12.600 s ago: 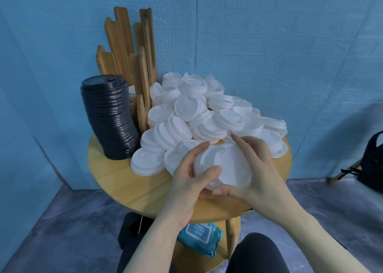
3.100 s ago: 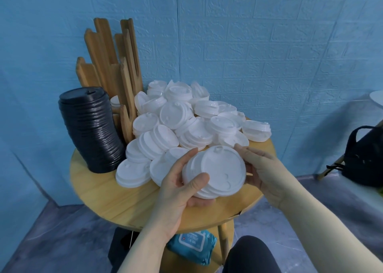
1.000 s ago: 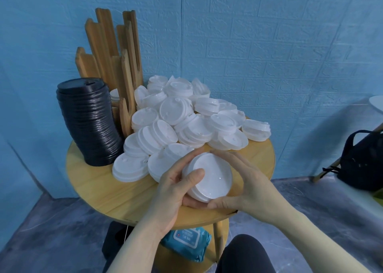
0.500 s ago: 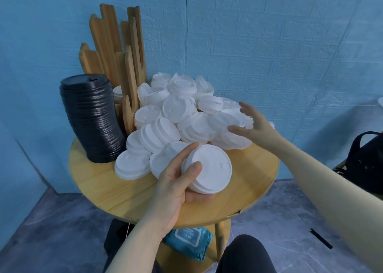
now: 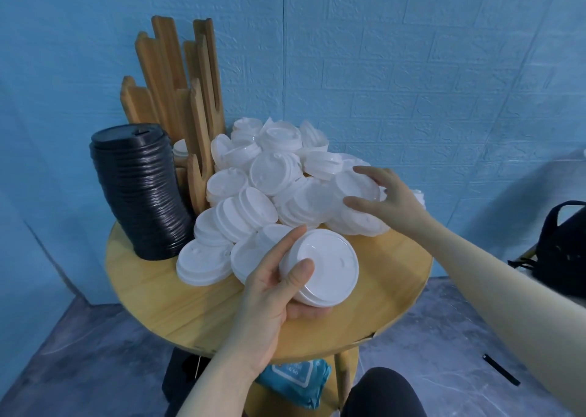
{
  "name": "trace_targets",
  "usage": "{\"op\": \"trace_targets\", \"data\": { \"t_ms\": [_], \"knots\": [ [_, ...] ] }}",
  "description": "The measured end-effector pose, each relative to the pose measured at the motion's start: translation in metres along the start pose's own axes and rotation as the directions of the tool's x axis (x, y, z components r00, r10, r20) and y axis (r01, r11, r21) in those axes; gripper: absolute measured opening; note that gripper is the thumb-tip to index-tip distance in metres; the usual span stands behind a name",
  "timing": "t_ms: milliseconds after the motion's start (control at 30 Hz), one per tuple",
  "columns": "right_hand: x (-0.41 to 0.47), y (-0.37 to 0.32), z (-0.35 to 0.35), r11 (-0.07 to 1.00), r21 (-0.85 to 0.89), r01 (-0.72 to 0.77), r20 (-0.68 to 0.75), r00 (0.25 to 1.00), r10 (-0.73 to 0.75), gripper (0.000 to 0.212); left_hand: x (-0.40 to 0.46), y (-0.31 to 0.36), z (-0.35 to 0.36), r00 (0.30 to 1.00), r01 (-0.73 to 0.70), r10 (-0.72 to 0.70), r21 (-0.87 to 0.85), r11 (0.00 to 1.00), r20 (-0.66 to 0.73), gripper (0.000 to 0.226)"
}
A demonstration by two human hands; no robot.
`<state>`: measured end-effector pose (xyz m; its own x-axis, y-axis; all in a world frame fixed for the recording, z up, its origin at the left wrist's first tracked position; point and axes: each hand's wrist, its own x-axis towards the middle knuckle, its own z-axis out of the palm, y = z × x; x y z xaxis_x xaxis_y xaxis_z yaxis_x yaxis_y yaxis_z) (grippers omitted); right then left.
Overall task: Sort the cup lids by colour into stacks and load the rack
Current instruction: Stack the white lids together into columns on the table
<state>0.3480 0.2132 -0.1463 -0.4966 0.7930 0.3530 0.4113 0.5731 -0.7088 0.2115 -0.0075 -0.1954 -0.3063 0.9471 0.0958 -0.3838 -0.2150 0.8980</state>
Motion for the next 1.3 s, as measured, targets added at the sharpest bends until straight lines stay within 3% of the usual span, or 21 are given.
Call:
{"op": "trace_targets", "data": {
  "t_ms": [133,200,300,433,600,667,800,933,1133,1200,1300],
  "knots": [
    [-0.055,-0.034,-0.011,0.919,0.394,0.009,-0.013,1.000,-0.004,0.053,0.001,-0.001,0.001,1.000,-0.001,0.000,-0.017,1.000,-0.022,0.047],
    [-0.083,-0.047,-0.007,0.862,0.507,0.014,0.016,1.000,-0.026,0.051,0.000,0.000,0.002,1.000,0.000,0.000,-0.014,1.000,-0.018,0.049],
    [-0.114,-0.056,0.015,0.939,0.333,0.082,0.024,0.995,-0.095,0.060,-0.002,0.002,0.001,0.999,-0.011,0.010,0.014,1.000,0.035,0.067],
    [-0.123,-0.058,0.041,0.991,0.071,0.113,-0.067,0.992,-0.109,0.078,-0.002,0.004,0.001,0.998,-0.006,0.003,0.040,0.999,0.068,0.088],
    [-0.131,-0.065,0.044,0.957,-0.235,0.170,-0.122,0.972,-0.203,0.082,0.000,0.003,-0.001,0.999,-0.008,0.007,0.012,1.000,0.048,0.075],
    [-0.136,-0.062,0.037,0.971,-0.162,0.174,-0.029,0.983,-0.181,0.077,0.000,0.002,-0.002,0.999,-0.015,0.015,-0.009,1.000,0.030,0.061],
    [-0.139,-0.047,0.019,0.960,0.186,0.207,0.146,0.961,-0.235,0.054,-0.001,0.001,-0.002,1.000,-0.009,0.010,-0.054,0.999,0.024,0.052],
    [-0.132,-0.040,0.014,0.935,0.142,0.324,0.056,0.941,-0.335,0.039,0.000,0.002,-0.003,0.999,0.008,-0.006,-0.073,0.997,0.032,0.056],
    [-0.137,-0.048,0.033,0.947,0.099,0.305,-0.171,0.943,-0.285,0.029,-0.001,0.001,-0.003,0.997,0.000,0.000,0.004,1.000,0.082,0.079],
    [-0.137,-0.048,0.037,0.945,0.043,0.323,-0.146,0.938,-0.314,0.031,-0.002,0.001,-0.002,0.999,-0.002,0.002,-0.013,1.000,0.054,0.067],
    [-0.135,-0.046,0.029,0.937,0.166,0.308,0.077,0.943,-0.324,0.025,-0.002,0.000,-0.001,0.999,0.015,-0.014,-0.024,1.000,0.040,0.050]
  ]
}}
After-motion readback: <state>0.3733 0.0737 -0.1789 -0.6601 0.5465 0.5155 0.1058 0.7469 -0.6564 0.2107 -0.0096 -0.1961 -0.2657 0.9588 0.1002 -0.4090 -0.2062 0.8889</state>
